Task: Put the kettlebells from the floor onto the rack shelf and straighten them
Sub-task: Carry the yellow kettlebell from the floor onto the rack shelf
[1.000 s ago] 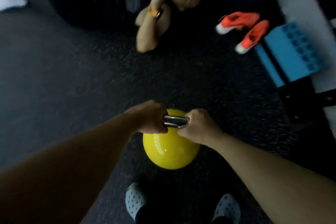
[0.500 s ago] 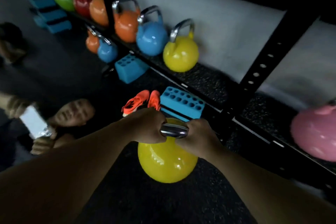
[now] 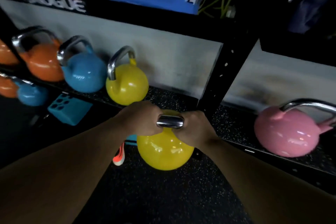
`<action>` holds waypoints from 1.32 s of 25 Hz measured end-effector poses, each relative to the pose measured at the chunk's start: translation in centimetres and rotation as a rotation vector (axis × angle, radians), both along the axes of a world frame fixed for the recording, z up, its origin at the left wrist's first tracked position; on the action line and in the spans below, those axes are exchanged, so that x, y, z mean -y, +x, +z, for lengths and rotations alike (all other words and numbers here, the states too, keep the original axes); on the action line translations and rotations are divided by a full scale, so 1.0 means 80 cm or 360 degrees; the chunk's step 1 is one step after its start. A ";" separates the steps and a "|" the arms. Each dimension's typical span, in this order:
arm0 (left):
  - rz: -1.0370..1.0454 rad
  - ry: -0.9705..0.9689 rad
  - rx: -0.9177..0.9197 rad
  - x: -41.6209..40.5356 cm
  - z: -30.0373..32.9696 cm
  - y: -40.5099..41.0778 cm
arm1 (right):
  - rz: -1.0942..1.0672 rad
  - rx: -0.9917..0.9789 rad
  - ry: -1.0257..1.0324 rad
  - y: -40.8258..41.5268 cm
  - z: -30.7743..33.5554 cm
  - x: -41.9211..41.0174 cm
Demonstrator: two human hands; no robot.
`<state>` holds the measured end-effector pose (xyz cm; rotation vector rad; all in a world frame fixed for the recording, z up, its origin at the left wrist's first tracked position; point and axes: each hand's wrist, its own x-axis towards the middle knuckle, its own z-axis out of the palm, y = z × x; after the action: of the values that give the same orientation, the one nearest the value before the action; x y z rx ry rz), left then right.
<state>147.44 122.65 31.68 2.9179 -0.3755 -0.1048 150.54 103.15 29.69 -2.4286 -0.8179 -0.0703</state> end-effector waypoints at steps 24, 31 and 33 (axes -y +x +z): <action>-0.0158 -0.0032 0.0062 -0.057 -0.029 0.303 | -0.0716 -0.0345 0.0000 0.233 -0.014 -0.087; 0.0021 -0.0110 0.0136 -0.054 -0.049 0.329 | -0.0708 -0.0383 0.0067 0.253 -0.020 -0.084; 0.0025 -0.0142 0.0151 -0.054 -0.049 0.326 | -0.0701 -0.0372 0.0040 0.252 -0.020 -0.083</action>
<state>173.53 126.94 27.78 2.8438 -0.3622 0.0521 170.71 109.83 28.09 -2.4904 -0.1715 0.0358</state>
